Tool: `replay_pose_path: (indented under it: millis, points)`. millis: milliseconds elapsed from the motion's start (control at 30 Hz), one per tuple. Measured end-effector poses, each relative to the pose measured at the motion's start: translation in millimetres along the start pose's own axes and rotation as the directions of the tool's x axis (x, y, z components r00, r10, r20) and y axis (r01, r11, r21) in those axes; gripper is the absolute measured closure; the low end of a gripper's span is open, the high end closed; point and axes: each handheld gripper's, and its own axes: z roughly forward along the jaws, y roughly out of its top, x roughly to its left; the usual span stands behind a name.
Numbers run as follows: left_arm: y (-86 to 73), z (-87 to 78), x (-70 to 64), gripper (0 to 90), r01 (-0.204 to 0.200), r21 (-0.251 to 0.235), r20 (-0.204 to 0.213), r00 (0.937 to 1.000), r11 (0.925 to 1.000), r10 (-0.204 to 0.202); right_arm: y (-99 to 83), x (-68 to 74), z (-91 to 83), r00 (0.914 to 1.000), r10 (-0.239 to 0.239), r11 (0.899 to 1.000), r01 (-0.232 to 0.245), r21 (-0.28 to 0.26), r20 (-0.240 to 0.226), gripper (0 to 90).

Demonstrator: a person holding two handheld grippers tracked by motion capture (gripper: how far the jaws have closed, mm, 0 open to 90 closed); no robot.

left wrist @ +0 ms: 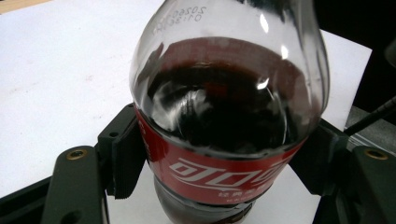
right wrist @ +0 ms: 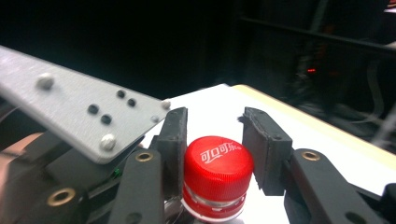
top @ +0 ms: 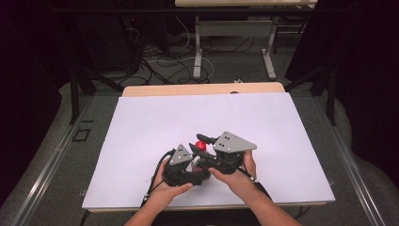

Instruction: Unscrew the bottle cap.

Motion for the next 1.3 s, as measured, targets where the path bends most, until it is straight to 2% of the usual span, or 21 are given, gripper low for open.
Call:
replay_pose_path:
  millis: [33,67,100,133,167,200,233,267,300,333,400,433,467,533,567,600,667,867,967,1100,1300]
  points:
    - [0.0,-0.3,-0.2,29.8,-0.006,-0.007,0.003,1.0,1.0,0.006,0.8,-4.7,0.4,0.9983,-0.015,1.0,0.015,-0.003,-0.056,61.0]
    - [0.3,-0.9,0.0,29.8,-0.003,-0.008,0.013,0.9999,1.0,0.003,1.4,-10.2,0.5,0.9913,-0.026,1.0,0.025,-0.008,-0.129,61.1]
    - [0.6,-1.3,-0.2,29.8,-0.003,-0.009,0.025,0.9997,1.0,0.004,1.6,-17.3,0.7,0.9857,-0.014,1.0,0.012,-0.012,-0.168,61.1]
    - [1.2,-1.8,-0.5,29.8,-0.025,-0.012,0.029,0.9993,0.9996,0.025,2.1,-25.3,0.9,0.9721,-0.005,1.0,0.001,-0.018,-0.235,61.1]
    - [1.2,-1.5,-1.8,29.8,-0.016,-0.012,0.044,0.9989,0.9998,0.017,2.9,-32.3,0.9,0.9485,-0.023,0.999,0.013,-0.035,-0.316,61.1]
    - [1.4,-1.7,-2.3,29.9,-0.017,-0.005,0.053,0.9984,0.9998,0.018,4.3,-45.9,-0.1,0.925,-0.013,0.999,-0.007,-0.051,-0.38,61.2]
    - [1.3,-0.6,-3.2,29.9,-0.022,-0.006,0.045,0.9987,0.9997,0.022,4.3,-45.9,-0.1,0.925,-0.013,0.999,-0.007,-0.051,-0.38,61.2]
    - [0.8,0.7,-3.6,29.8,-0.022,-0.013,0.04,0.999,0.9997,0.023,5.3,-51.4,-0.8,0.9111,-0.013,0.998,-0.016,-0.067,-0.412,61.2]
    - [0.7,1.2,-3.7,29.8,-0.018,-0.01,0.041,0.999,0.9998,0.019,6.2,-55.1,-2.2,0.91,0.007,0.997,-0.039,-0.071,-0.415,61.2]
    - [0.5,1.5,-3.6,29.8,-0.017,-0.011,0.041,0.999,0.9998,0.017,7.4,-57.6,-3.7,0.9111,0.013,0.996,-0.048,-0.074,-0.412,61.2]
    - [0.9,1.2,-2.5,29.8,-0.014,-0.001,0.04,0.9991,0.9999,0.014,9.3,-58.4,-6.6,0.9211,0.0,0.997,-0.032,-0.077,-0.389,61.1]
    - [0.9,1.4,-1.6,29.8,-0.011,-0.003,0.035,0.9993,0.9999,0.011,9.1,-57.6,-9.1,0.9323,-0.001,0.997,-0.025,-0.066,-0.362,61.1]
    - [0.9,1.4,-0.8,29.8,-0.007,-0.003,0.031,0.9995,1.0,0.007,9.1,-57.6,-9.1,0.9323,-0.001,0.997,-0.025,-0.066,-0.362,61.1]
    - [1.1,2.6,1.2,29.8,0.003,-0.01,0.019,0.9998,0.9999,-0.003,7.0,-57.3,-10.7,0.9477,-0.003,0.998,-0.019,-0.066,-0.319,61.1]
    - [2.0,2.2,3.1,29.8,0.005,0.0,0.016,0.9999,1.0,-0.005,5.2,-57.7,-11.5,0.9516,-0.003,0.998,-0.018,-0.066,-0.307,61.0]
    - [2.6,3.1,4.6,29.8,0.008,-0.008,0.012,0.9999,0.9999,-0.008,3.1,-58.3,-12.3,0.9528,-0.006,0.998,-0.015,-0.065,-0.303,61.0]
    - [5.0,4.5,7.4,29.8,0.012,-0.012,-0.004,0.9999,0.9998,-0.012,-0.5,-58.9,-14.0,0.9608,-0.002,0.998,-0.014,-0.057,-0.277,61.0]
    - [15.7,12.8,21.9,29.8,0.019,-0.03,-0.031,0.9993,0.9994,-0.02,-7.7,-63.0,-21.1,0.9704,0.009,0.998,-0.025,-0.063,-0.241,61.0]
    - [21.2,17.8,30.2,29.8,0.02,-0.037,-0.055,0.9983,0.9991,-0.022,-9.1,-66.2,-25.5,0.9722,0.015,0.998,-0.03,-0.06,-0.234,61.0]
    - [29.0,24.1,40.2,29.8,0.023,-0.034,-0.066,0.9975,0.9991,-0.025,-12.2,-70.0,-29.8,0.974,0.014,0.997,-0.03,-0.066,-0.226,61.0]
    - [39.6,34.1,51.4,29.8,0.034,-0.045,-0.071,0.9968,0.9984,-0.037,-19.5,-72.6,-34.0,0.9762,0.037,0.998,-0.048,-0.047,-0.214,61.0]
